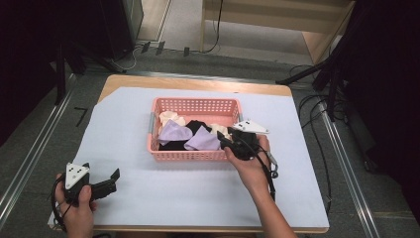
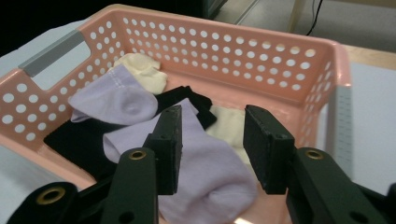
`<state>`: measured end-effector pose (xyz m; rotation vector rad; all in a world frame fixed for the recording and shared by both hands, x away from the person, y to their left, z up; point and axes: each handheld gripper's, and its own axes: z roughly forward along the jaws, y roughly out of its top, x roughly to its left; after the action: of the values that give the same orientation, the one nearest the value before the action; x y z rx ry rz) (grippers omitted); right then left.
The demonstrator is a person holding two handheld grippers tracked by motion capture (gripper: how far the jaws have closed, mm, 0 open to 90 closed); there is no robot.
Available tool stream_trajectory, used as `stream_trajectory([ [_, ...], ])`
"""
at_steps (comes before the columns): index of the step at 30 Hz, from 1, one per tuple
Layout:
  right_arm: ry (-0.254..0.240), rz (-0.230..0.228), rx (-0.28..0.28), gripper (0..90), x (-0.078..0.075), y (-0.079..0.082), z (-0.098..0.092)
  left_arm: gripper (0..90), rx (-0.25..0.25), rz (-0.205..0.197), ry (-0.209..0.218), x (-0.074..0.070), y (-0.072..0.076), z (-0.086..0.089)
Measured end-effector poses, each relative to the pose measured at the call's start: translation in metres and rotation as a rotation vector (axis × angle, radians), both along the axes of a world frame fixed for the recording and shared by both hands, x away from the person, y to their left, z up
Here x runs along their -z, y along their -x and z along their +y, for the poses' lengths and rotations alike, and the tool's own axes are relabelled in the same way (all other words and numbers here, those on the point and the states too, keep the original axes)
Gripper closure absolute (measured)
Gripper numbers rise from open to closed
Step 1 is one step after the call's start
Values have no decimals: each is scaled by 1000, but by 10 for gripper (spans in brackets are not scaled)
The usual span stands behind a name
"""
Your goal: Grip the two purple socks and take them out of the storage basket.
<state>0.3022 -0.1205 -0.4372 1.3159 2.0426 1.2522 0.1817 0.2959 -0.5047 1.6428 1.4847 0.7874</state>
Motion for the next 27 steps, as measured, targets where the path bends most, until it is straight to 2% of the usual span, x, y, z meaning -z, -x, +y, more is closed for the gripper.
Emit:
stream_trajectory([
  [1, 7, 4, 1, 572, 1, -2, 4, 7, 3, 4, 2, 0, 0, 0],
  [2, 11, 30, -5, 564, 2, -6, 10, 7, 4, 4, 2, 0, 0, 0],
  [5, 4, 50, -12, 570, 2, -10, 17, 7, 7, 3, 2, 0, 0, 0],
  [7, 2, 70, -26, 572, 4, -15, 29, 7, 4, 1, 5, 0, 0, 0],
  [8, 2, 70, -26, 572, 4, -15, 29, 7, 4, 1, 6, 0, 0, 0],
  [11, 3, 93, -52, 569, 5, -23, 46, 7, 6, 2, 3, 0, -1, 0],
  [18, -12, 128, -71, 559, 7, -30, 72, 7, 6, 11, 0, 0, -1, 0],
  [27, 13, 182, -75, 554, 17, -43, 100, 7, 10, 14, -2, 0, -2, 0],
])
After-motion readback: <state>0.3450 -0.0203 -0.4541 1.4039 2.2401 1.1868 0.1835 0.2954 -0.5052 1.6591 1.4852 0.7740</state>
